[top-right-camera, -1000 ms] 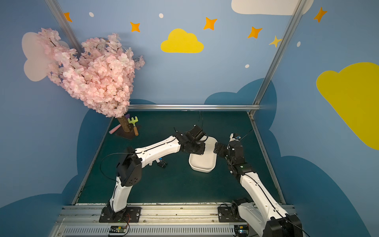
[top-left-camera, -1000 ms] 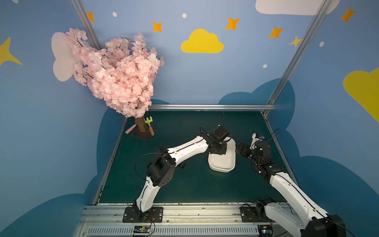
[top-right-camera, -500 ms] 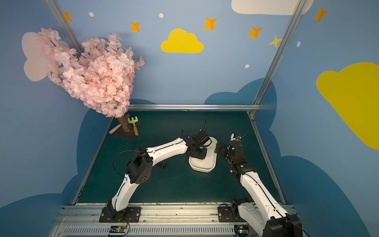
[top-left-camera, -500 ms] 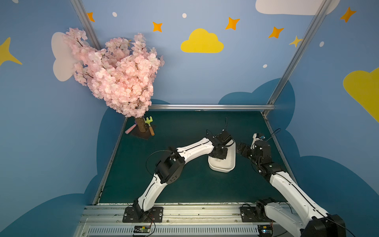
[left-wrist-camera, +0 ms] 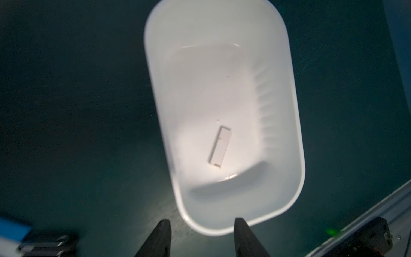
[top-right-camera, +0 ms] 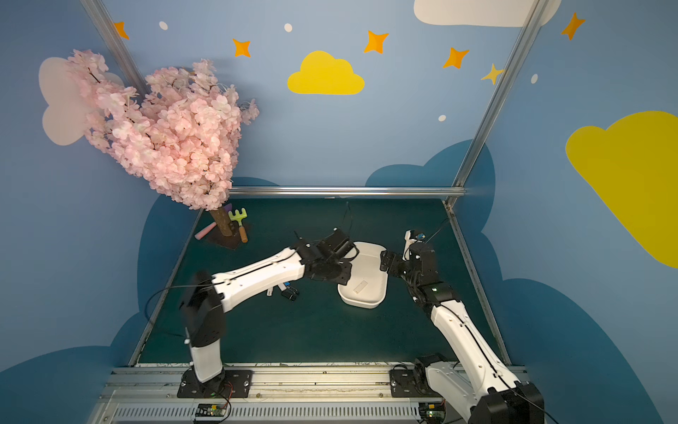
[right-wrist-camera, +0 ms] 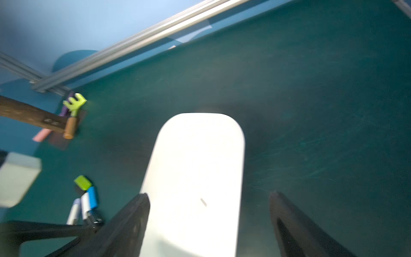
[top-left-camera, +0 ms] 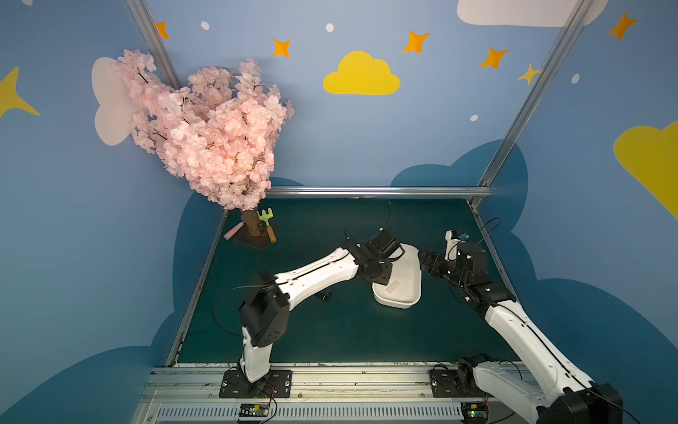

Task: Put the usb flash drive into the storage box
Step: Pick up the USB flash from the center of the board.

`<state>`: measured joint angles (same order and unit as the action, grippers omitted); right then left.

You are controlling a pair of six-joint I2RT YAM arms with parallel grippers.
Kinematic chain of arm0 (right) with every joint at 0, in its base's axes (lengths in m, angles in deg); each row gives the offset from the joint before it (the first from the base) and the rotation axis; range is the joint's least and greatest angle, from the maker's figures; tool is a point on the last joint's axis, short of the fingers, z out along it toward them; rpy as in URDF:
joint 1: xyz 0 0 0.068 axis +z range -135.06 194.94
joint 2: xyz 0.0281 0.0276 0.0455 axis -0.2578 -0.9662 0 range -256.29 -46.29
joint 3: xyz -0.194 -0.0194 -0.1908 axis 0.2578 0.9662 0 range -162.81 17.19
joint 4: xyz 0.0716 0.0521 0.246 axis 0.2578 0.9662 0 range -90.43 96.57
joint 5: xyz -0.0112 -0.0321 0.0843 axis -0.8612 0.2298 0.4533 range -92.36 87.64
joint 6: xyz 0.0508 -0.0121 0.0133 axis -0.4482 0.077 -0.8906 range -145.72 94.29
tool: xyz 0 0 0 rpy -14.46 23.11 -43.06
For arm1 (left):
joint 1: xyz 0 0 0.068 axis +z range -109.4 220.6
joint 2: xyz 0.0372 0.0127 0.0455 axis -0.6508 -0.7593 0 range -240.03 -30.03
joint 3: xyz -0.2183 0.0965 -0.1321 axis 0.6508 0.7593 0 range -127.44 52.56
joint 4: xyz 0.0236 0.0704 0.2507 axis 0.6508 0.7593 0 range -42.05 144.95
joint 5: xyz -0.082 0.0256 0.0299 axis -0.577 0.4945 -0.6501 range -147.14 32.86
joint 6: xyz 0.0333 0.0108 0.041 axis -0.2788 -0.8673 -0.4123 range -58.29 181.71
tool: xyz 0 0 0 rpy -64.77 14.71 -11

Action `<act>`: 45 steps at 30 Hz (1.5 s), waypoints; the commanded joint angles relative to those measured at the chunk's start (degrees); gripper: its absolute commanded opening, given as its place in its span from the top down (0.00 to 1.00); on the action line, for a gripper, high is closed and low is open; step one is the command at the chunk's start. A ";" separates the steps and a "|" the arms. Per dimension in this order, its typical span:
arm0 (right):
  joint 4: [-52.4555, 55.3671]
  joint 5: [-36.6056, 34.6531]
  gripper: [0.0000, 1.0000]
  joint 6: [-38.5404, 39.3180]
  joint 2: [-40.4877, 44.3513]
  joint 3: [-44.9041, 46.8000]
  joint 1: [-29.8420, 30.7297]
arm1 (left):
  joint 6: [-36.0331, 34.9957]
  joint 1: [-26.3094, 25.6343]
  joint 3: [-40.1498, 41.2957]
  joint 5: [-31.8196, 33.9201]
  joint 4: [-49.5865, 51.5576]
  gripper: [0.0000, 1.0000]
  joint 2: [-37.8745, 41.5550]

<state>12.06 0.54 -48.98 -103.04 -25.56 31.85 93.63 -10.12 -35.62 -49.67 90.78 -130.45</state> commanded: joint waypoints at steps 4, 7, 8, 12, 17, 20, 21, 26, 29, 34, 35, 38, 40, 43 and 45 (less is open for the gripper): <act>9.89 9.95 0.19 6.05 -7.32 -13.41 7.72 | 1.93 11.65 25.43 3.86 -0.72 0.47 28.35; 12.48 13.53 0.24 9.11 -13.14 -17.78 13.59 | 3.11 15.88 35.05 3.63 -1.37 0.41 42.29; 13.09 13.58 0.25 10.89 -15.54 -19.08 16.17 | 3.36 16.67 36.84 3.70 -0.46 0.41 46.16; 17.74 10.34 0.30 15.86 -25.97 -25.82 25.83 | 4.83 17.61 39.14 7.34 6.09 0.40 55.95; 21.44 9.23 0.37 20.22 -40.61 -35.06 33.64 | 5.60 17.50 38.78 8.73 10.04 0.40 62.42; 25.46 10.03 0.43 22.05 -49.31 -42.12 35.72 | 5.21 17.42 38.13 9.56 11.96 0.40 64.87; 26.64 9.95 0.44 22.45 -51.94 -44.14 36.34 | 5.03 17.38 38.01 9.46 12.08 0.40 65.28; 29.87 8.23 0.45 24.56 -62.17 -52.71 38.21 | 4.47 17.13 38.96 8.42 11.07 0.40 65.88; 30.31 7.78 0.45 24.83 -65.22 -55.47 38.35 | 4.55 16.71 38.96 8.54 11.12 0.40 65.90; 31.80 7.19 0.46 24.96 -69.53 -59.64 38.38 | 4.73 16.45 39.19 8.72 11.13 0.39 66.15; 31.81 7.04 0.47 25.01 -70.00 -60.00 38.38 | 4.77 16.44 39.23 8.79 11.09 0.39 66.14; 31.60 7.08 0.50 25.70 -70.98 -60.62 38.38 | 4.85 16.36 39.31 8.98 11.12 0.39 66.13; 31.37 6.95 0.54 25.83 -71.77 -60.86 38.42 | 4.98 16.37 39.31 9.11 11.08 0.39 66.14; 31.60 7.62 0.57 26.03 -73.14 -61.57 38.37 | 5.19 16.38 39.27 9.76 11.31 0.40 66.50; 31.42 7.91 0.57 26.10 -73.43 -61.67 38.51 | 5.19 16.38 39.40 10.02 11.39 0.40 67.03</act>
<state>41.81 8.01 -23.67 -175.19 -86.08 70.12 98.44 6.40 3.55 -40.75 101.25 -64.40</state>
